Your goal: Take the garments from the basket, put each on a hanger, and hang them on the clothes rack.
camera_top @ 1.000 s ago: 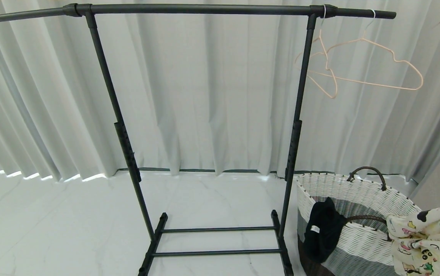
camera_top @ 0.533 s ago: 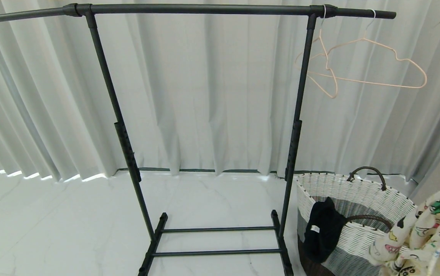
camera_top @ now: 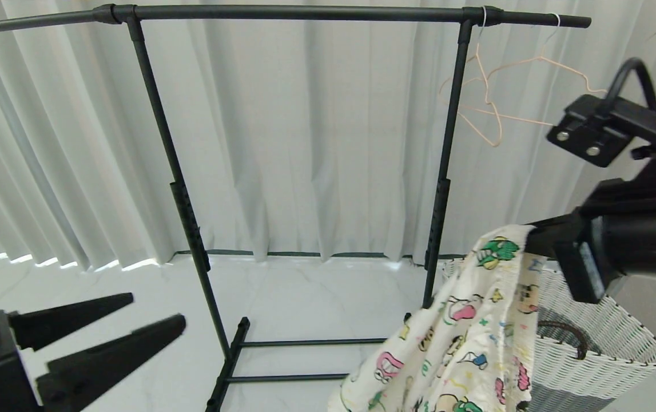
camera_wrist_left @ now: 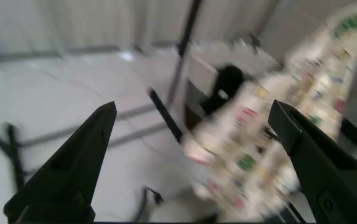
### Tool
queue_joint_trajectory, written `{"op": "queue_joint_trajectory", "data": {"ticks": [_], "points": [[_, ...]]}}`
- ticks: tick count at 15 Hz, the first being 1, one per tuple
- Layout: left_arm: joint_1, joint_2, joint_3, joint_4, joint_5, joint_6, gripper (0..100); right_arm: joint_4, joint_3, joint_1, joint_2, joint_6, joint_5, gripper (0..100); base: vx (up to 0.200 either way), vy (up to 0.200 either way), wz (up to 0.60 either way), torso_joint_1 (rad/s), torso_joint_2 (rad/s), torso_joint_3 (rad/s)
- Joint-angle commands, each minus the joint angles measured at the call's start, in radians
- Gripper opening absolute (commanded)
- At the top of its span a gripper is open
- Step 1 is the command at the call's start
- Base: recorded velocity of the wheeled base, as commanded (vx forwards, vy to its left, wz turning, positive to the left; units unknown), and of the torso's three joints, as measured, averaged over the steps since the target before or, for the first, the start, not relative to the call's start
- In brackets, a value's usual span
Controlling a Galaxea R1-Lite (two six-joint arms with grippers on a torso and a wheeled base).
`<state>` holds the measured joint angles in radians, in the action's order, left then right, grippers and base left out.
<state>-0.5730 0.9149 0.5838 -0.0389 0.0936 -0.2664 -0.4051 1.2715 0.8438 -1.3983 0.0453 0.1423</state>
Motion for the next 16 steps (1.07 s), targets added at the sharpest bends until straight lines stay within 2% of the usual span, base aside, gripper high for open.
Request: {"op": "queue_joint_trajectory", "data": {"ticks": [1, 4, 5, 9, 12, 13, 16], "points": [[-0.08, 0.234, 0.01, -0.049, 0.0, -0.082, 100, 0.131, 0.032, 0.097, -0.189, -0.053, 0.005, 0, 0.0, 0.0, 0.0, 0.0, 0.0, 0.0], [-0.113, 0.415, 0.019, -0.233, -0.002, -0.094, 100, 0.192, 0.083, 0.103, -0.292, -0.055, 0.005, 0, 0.0, 0.0, 0.0, 0.0, 0.0, 0.0], [-0.133, 0.455, 0.03, -0.263, -0.002, -0.094, 100, 0.196, 0.104, 0.103, -0.312, -0.055, 0.005, 0, 0.0, 0.0, 0.0, 0.0, 0.0, 0.0], [-0.212, 0.59, 0.136, -0.28, -0.002, -0.091, 100, 0.198, 0.154, 0.101, -0.361, -0.056, 0.005, 0, 0.0, 0.0, 0.0, 0.0, 0.0, 0.0], [-0.215, 0.705, 0.223, -0.322, -0.032, -0.094, 100, 0.2, 0.155, 0.1, -0.366, -0.07, 0.005, 0, 0.0, 0.0, 0.0, 0.0, 0.0, 0.0], [-0.203, 0.736, 0.223, -0.34, -0.06, -0.094, 100, 0.2, 0.155, 0.098, -0.366, -0.073, 0.005, 0, 0.0, 0.0, 0.0, 0.0, 0.0, 0.0], [-0.199, 0.794, 0.22, -0.34, -0.069, -0.094, 100, 0.2, 0.174, 0.1, -0.369, -0.073, 0.003, 0, 0.0, 0.0, 0.0, 0.0, 0.0, 0.0]]}}
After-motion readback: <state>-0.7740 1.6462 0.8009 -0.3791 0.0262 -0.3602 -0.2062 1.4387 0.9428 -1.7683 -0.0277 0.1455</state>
